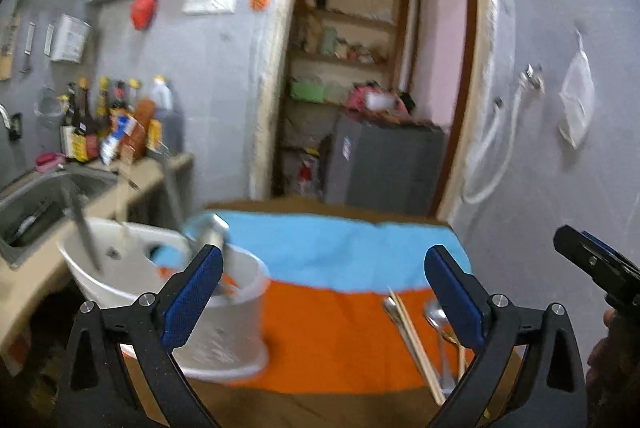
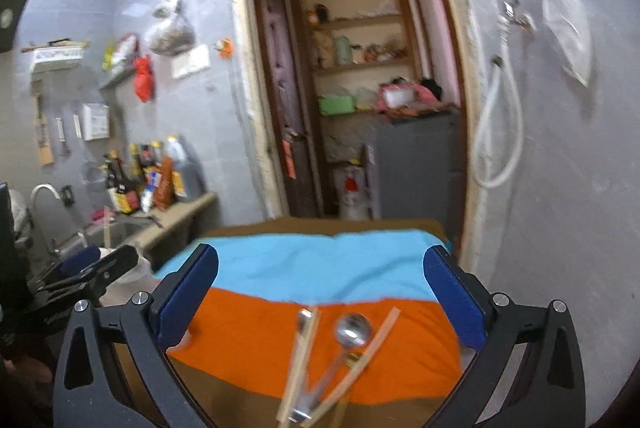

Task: Organize utensils
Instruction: 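Move both tools back over the remaining utensils on the cloth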

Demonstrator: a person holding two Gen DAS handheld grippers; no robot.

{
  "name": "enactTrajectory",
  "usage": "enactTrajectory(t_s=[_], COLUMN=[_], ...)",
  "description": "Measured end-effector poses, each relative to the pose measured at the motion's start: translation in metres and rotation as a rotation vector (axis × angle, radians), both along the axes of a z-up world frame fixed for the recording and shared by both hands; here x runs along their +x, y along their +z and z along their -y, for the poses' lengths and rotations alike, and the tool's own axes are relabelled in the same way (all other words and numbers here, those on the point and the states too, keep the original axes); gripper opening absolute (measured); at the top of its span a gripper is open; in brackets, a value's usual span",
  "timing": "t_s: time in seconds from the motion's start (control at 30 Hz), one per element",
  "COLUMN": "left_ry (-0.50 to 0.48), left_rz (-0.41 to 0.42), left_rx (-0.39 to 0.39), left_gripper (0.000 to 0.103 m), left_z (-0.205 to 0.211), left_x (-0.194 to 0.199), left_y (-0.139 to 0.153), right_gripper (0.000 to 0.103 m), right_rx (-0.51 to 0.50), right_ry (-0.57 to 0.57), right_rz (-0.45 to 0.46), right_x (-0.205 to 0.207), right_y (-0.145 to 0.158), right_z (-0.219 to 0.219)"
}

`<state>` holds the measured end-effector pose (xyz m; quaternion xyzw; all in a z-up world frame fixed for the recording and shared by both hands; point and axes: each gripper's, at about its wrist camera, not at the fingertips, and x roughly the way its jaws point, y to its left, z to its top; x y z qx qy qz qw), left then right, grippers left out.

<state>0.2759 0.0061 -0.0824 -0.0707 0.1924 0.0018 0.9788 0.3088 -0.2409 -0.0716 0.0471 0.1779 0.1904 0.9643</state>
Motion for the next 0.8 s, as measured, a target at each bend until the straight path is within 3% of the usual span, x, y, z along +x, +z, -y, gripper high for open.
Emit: enactTrajectory(t_s=[0.43, 0.47, 0.57, 0.8], left_ry=[-0.196, -0.199, -0.21, -0.253], left_rz=[-0.302, -0.314, -0.345, -0.455], left_rx=[-0.005, -0.009, -0.023, -0.063], left_gripper=[0.098, 0.098, 0.092, 0.058], left_z=[0.059, 0.06, 0.063, 0.064], left_x=[0.058, 0.06, 0.067, 0.09], left_y=[-0.081, -0.083, -0.091, -0.108], right_gripper=[0.103, 0.1, 0.078, 0.049], right_rx=[0.015, 0.029, 0.022, -0.001], right_ry=[-0.075, -0.076, -0.059, 0.011], right_rz=[-0.256, -0.287, -0.333, -0.414], right_x=[0.041, 0.048, 0.057, 0.077], right_y=[-0.08, -0.087, -0.098, -0.114], right_z=[0.053, 0.055, 0.053, 0.035])
